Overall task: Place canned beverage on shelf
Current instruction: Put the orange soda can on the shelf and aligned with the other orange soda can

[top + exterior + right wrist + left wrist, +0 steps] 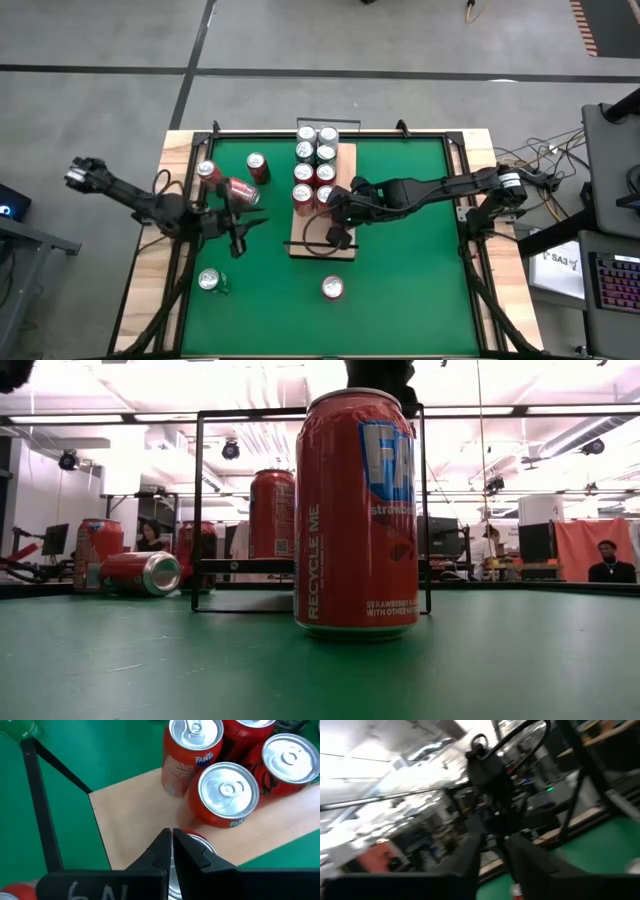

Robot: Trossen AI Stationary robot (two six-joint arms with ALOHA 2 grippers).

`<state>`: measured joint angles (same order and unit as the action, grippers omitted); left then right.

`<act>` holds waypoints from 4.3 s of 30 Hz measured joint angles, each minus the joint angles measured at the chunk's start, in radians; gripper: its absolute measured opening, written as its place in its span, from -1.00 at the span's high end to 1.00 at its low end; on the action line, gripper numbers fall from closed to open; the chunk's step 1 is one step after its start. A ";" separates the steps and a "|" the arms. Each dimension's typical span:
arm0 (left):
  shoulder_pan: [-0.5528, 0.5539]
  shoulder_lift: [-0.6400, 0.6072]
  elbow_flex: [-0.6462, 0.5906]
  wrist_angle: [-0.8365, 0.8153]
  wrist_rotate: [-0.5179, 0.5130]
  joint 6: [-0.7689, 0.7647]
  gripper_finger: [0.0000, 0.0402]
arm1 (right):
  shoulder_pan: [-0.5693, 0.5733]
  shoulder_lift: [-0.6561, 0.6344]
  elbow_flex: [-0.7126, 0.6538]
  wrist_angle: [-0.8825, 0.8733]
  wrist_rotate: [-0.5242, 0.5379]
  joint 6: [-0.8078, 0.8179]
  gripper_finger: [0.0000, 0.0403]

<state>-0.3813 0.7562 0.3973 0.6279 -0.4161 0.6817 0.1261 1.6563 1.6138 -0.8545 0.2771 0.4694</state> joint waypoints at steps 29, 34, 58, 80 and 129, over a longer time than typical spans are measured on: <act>0.333 0.037 0.000 -0.007 0.407 -0.298 1.00 | -0.042 0.052 0.002 -0.088 0.038 0.041 0.96; 0.333 0.036 0.000 -0.001 0.402 -0.298 1.00 | -0.042 0.052 0.002 -0.097 0.046 0.113 0.96; 0.333 0.035 0.000 0.007 0.363 -0.281 1.00 | -0.042 0.061 0.065 -0.170 0.086 0.127 0.96; 0.333 0.035 0.000 0.007 0.365 -0.280 1.00 | -0.048 0.061 0.023 -0.165 0.121 0.217 0.96; 0.333 0.035 0.000 0.006 0.365 -0.280 1.00 | -0.018 0.054 0.133 -0.293 -0.145 0.211 0.96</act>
<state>-0.0486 0.7914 0.3969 0.6342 -0.0513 0.4019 0.1078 1.7100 1.7470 -1.1475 0.1323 0.6804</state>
